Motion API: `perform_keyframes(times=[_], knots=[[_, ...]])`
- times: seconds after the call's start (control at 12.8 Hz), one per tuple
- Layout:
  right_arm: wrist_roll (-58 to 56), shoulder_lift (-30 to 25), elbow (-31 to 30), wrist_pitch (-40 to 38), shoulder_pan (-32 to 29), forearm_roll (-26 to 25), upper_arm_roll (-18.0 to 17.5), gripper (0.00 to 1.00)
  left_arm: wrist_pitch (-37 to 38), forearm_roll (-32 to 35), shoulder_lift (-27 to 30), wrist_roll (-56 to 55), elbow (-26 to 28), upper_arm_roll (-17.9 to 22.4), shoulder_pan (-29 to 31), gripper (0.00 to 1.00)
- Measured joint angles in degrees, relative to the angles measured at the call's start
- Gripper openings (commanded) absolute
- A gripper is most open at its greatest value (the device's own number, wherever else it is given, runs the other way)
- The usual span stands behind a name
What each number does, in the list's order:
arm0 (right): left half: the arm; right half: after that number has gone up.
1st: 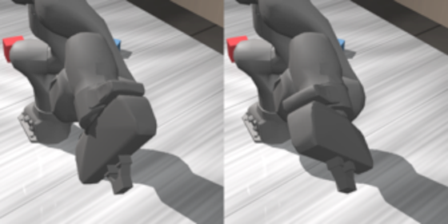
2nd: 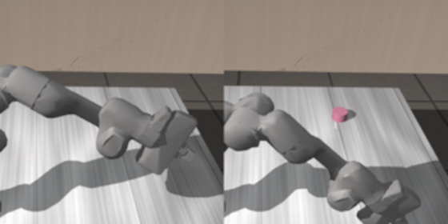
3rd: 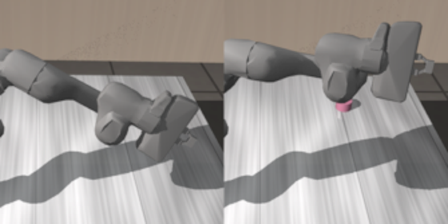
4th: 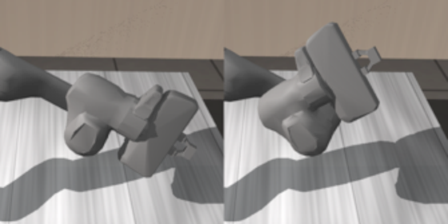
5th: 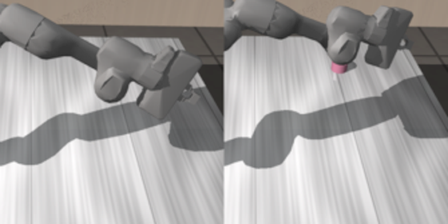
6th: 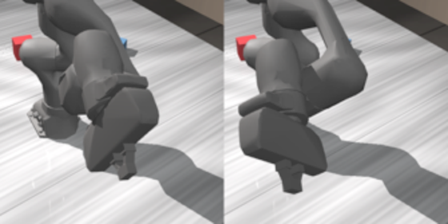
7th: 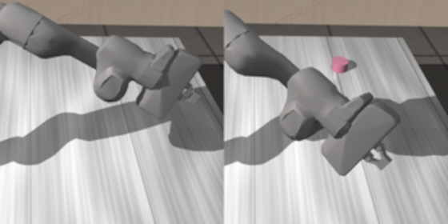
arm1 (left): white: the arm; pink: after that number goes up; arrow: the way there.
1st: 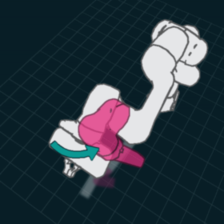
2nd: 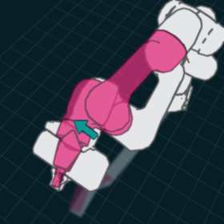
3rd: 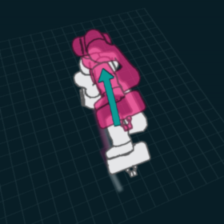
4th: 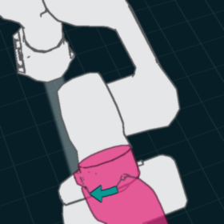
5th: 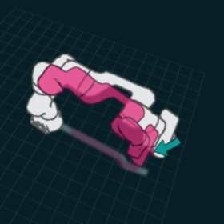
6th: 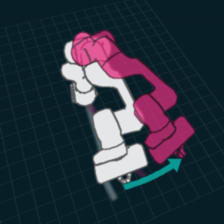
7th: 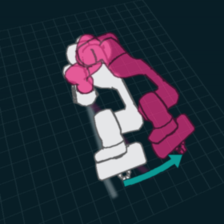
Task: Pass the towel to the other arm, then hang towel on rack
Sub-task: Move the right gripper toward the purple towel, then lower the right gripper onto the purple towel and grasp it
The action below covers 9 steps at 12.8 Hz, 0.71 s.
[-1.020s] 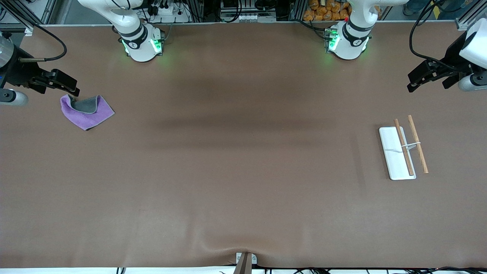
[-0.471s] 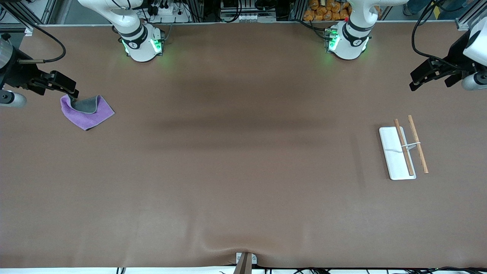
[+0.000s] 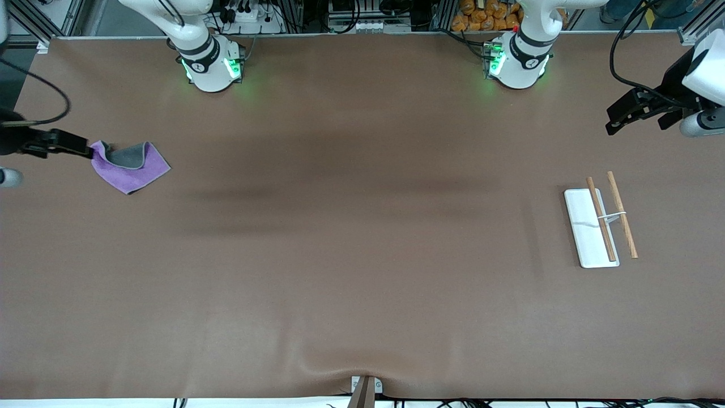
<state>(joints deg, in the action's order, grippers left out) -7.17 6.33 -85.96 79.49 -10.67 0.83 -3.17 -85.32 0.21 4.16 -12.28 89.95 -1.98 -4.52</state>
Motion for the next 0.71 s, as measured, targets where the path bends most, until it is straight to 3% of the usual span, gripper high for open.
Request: perform_keyframes(times=[0.24, 0.71], knots=[[-8.75, 0.39, -4.06, 0.89, -6.82, -0.02, 0.21, 1.00, 0.37, 0.00, 0.03, 0.00, -0.02, 0.00, -0.02, 1.00], [-29.92, 3.48, -15.82, 12.10, -20.64, -0.03, 0.37, 1.00, 0.45, 0.00, -0.17, 0.00, -0.02, -0.19, -0.43, 1.00]])
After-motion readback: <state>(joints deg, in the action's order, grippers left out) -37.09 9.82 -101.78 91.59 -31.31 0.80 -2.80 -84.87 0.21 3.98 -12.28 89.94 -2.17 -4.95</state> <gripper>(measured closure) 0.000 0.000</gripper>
